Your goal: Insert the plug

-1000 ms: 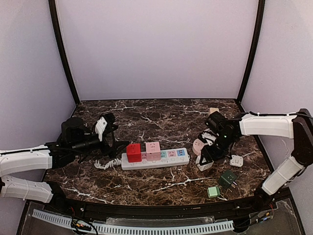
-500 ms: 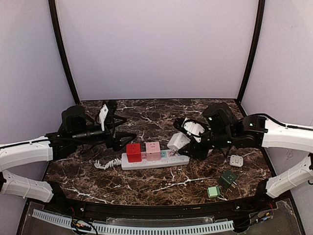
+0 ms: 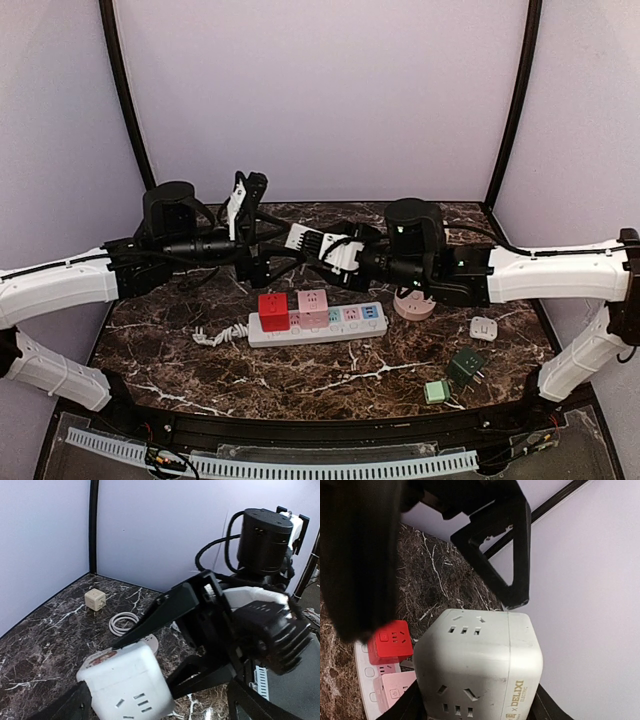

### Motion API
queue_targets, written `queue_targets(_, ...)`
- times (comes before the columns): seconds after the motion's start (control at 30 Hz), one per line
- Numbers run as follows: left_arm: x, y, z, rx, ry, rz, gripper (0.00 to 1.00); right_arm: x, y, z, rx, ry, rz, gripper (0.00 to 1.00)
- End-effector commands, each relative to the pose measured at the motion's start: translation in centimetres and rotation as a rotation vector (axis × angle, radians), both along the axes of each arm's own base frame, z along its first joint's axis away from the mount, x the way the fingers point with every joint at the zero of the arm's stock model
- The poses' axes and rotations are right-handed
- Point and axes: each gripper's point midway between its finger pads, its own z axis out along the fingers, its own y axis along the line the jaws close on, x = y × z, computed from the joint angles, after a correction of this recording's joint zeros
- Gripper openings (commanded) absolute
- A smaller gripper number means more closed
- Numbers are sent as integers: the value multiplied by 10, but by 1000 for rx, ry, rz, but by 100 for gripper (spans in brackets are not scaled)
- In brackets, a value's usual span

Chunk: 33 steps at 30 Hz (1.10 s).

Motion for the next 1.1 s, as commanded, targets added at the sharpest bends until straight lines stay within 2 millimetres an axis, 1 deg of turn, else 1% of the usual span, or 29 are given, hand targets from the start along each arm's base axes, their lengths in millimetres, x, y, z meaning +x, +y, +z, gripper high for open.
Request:
queue_targets(0.0,22,6,-15,55,36,133,94,-14,11,71,185,-130,53,0)
queue_targets(0.07,34,9,-20,74,27,194,92,-17,12,70,183,-125,60,0)
queue_targets(0.1,39,11,-19,77,11,218,90,-19,13,68,179,-126,65,0)
queue_targets(0.13,40,10,-19,78,4,220,89,-20,14,67,173,-129,70,0)
queue_targets(0.2,39,6,-15,65,-7,201,85,-22,16,64,161,-139,85,0)
queue_targets(0.27,32,0,-13,59,-9,157,80,-24,19,64,155,-146,97,0)
queue_targets(0.3,28,-2,-13,62,-7,138,75,-26,20,65,155,-149,105,0)
queue_targets(0.33,26,-4,-13,62,-7,127,65,-27,21,64,155,-149,112,0)
queue_targets(0.37,23,-5,-14,63,-8,115,59,-27,22,64,154,-148,119,0)
queue_targets(0.4,23,-5,-16,66,-6,113,44,-29,24,64,152,-146,130,0)
queue_targets(0.43,22,-5,-17,68,-9,111,34,-29,25,64,150,-144,136,0)
queue_targets(0.47,22,-5,-17,68,-12,108,16,-30,26,62,144,-139,142,0)
queue_targets(0.53,18,-6,-18,70,-22,90,2,-32,27,56,120,-122,158,0)
queue_targets(0.6,14,-6,-17,68,-39,67,1,-31,26,53,105,-106,152,0)
queue_targets(0.63,12,-5,-18,74,-60,57,1,-31,24,54,103,-98,148,6)
queue_targets(0.67,10,-5,-17,79,-92,44,1,-30,22,55,98,-84,147,38)
queue_targets(0.73,6,-4,-18,92,-145,23,1,-30,12,48,41,6,161,93)
queue_targets(0.77,4,-2,-20,97,-165,13,0,-28,5,48,24,73,172,98)
queue_targets(0.83,-5,-1,-17,106,-238,-33,0,-38,-12,46,-5,245,272,99)
queue_targets(0.9,-17,-1,-18,116,-307,-100,1,-53,-25,51,6,410,405,99)
queue_targets(0.93,-23,-2,-19,123,-350,-138,1,-58,-28,55,14,462,455,99)
queue_targets(1.0,-27,-3,-19,120,-380,-162,1,-65,-27,54,15,524,512,99)
queue_targets(1.07,-29,-5,-18,110,-400,-180,1,-65,-23,48,4,553,522,99)
